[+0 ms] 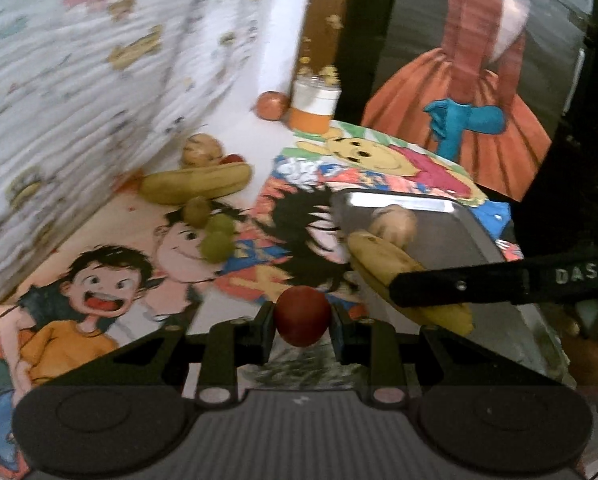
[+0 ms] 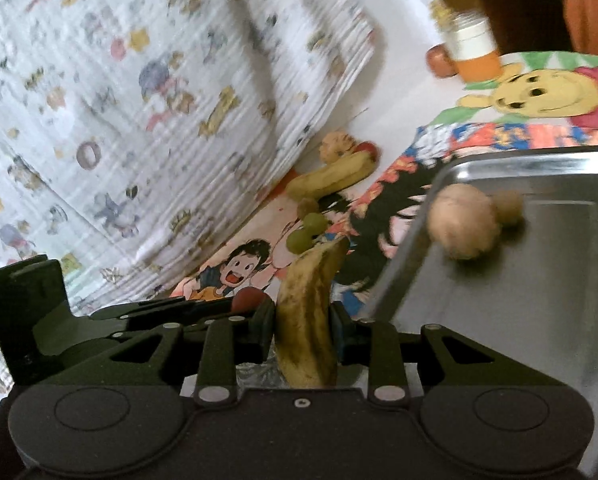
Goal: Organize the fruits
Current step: 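Carry the tomato with the left tool while the right tool carries the banana over the tray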
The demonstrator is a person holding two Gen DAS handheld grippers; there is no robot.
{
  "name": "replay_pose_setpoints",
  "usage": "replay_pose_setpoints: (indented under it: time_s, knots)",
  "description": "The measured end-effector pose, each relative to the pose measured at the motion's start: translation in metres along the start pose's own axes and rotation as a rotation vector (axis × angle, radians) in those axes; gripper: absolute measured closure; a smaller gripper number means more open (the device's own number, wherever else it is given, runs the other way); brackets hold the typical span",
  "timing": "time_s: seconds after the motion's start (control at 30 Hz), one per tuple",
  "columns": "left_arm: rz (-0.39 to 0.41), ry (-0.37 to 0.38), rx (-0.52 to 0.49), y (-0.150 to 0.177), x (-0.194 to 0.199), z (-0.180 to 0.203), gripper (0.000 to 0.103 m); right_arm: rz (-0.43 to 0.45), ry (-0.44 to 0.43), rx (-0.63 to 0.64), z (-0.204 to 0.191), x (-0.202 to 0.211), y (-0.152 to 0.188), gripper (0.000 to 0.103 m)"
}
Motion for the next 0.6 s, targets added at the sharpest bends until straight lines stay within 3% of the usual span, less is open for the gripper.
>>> replay_pose_setpoints:
  time_s: [0.27,0.6]
  knots:
    - [0.005,0.092,-0.045,-0.009,-0.019,0.044,0.072,0.096,0.115,-0.071,0.043,0.042,-0.003,0.072]
    - [0.014,0.132,-0.072,-0.013,-0.054,0.073,0.072,0.15,0.255,-0.126,0.09,0.034,-0.01,0.072]
Point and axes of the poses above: each gripper's, at about its wrist camera, not at the fingertips, and x roughly against the way its jaws point, z to its right, y to its underside, the point moved 7 cm from there along -x, roughly the way its jaws point, and after that the axes turned 8 degrees about y, right-handed, at the moved point
